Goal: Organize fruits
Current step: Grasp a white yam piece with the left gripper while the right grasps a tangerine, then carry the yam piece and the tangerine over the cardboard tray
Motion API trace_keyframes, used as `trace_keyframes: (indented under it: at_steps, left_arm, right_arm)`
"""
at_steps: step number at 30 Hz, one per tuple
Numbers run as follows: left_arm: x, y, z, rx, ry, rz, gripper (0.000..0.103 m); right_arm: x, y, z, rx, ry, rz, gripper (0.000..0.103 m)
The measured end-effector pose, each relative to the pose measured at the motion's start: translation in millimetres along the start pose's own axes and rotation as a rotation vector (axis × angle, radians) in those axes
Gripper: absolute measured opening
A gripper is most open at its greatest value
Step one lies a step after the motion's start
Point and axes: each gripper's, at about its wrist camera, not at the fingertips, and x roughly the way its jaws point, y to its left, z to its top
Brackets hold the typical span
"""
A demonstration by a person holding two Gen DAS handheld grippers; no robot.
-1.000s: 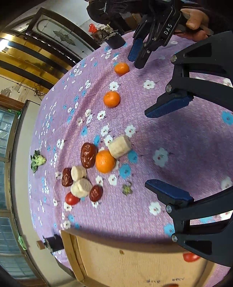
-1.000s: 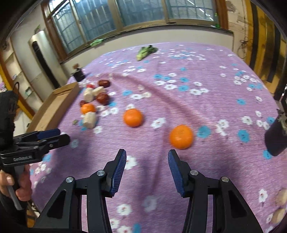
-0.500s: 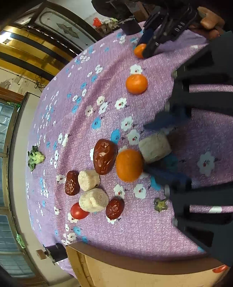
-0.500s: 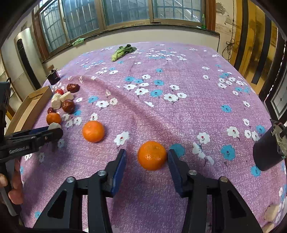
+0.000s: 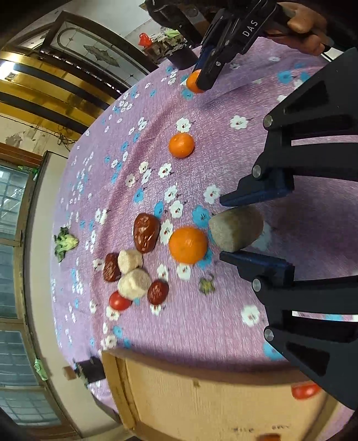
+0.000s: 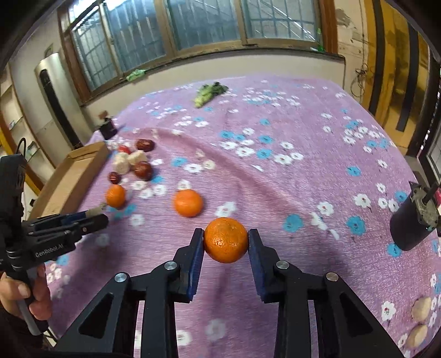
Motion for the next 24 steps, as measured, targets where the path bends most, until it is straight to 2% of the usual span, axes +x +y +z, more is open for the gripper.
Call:
trace_keyframes:
  at_steps: [4,12,24]
  left_arm:
    - [-23.0,8.4,-3.6,0.003,-0.050,0.041,0.030]
    - [-51.6,37.0,-15.2,-0.026,-0.088,0.115,0.030]
    - [-72.4,67.9,-29.1,-0.059,-0.122,0.184,0.030]
  right_arm:
    - [-8.0,25.9,-0.3,-0.028,-0.015,0.060,0.033]
    - [-11.1,75.0,-3.4,-0.084,-0.004,0.168,0.032]
    - [-14.3,114.2,-4.8,-0.134,0.006,0.229,0.032]
